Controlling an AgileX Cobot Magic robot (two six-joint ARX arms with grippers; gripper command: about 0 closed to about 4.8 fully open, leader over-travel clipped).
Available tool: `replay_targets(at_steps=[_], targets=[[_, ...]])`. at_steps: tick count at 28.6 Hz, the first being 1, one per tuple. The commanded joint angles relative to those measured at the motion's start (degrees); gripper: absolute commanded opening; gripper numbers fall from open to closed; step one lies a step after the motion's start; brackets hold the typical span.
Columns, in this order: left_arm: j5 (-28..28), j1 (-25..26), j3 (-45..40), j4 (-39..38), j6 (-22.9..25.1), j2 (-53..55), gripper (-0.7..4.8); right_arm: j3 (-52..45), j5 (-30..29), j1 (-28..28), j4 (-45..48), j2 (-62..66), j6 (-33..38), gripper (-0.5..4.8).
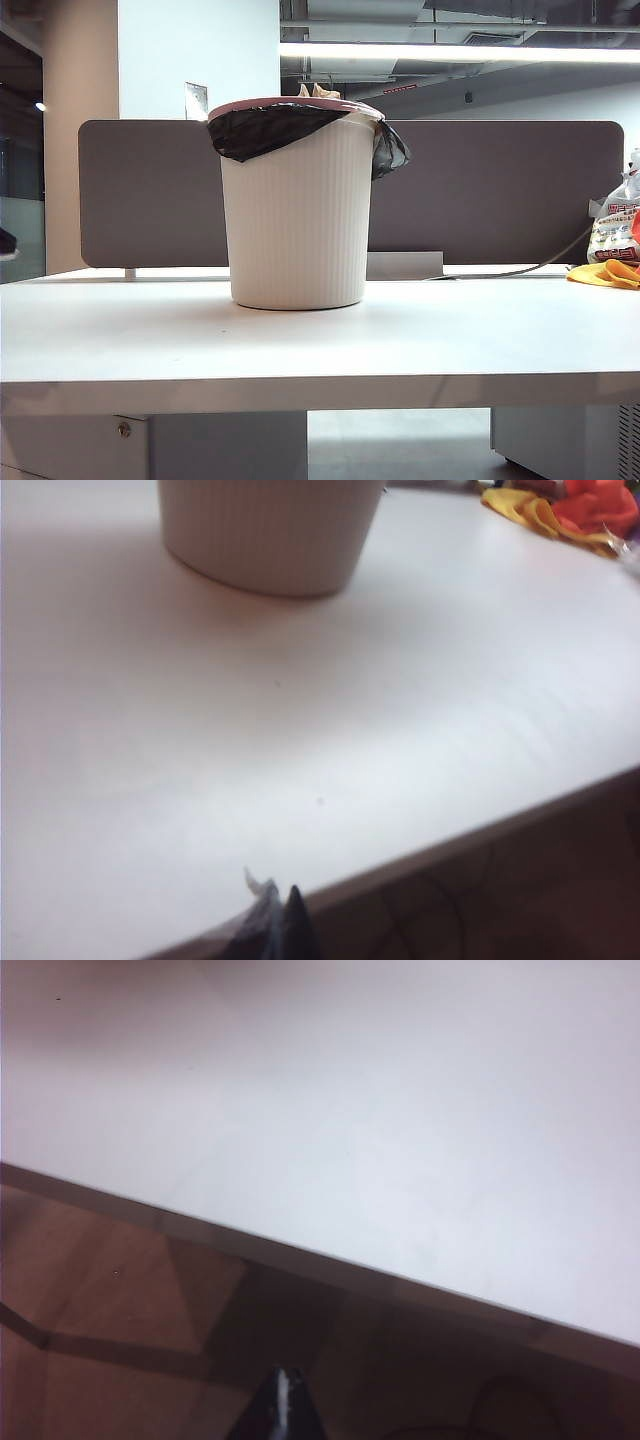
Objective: Pick up all the trash on the table and put it in the trash can.
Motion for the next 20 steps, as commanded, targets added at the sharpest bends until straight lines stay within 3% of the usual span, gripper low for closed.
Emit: replay_targets(at_steps=[1,6,11,20], targets=[[2.7,4.0,0.0,-0.7,-0.1,-4.3,-0.02,-0.2,0.1,0.1,0.6,-0.1,0.2,0.0],[3.3,11.6,0.0,-1.1,-0.1,-13.0,-0.02,-0.2,-0.9,0.1,-3.2,-9.1,0.2,0.0],[3.3,20.5,0.2,1.2,-0.1,-12.7,-0.02,-0.2,-1.4,-3.8,-2.8,-19.7,0.2,0.0],[3.6,29.9,0.1,1.0,-0.1,-12.7,-0.02,-0.2,-1.5,-17.7,0.7,-22.8,0.2,0.0]])
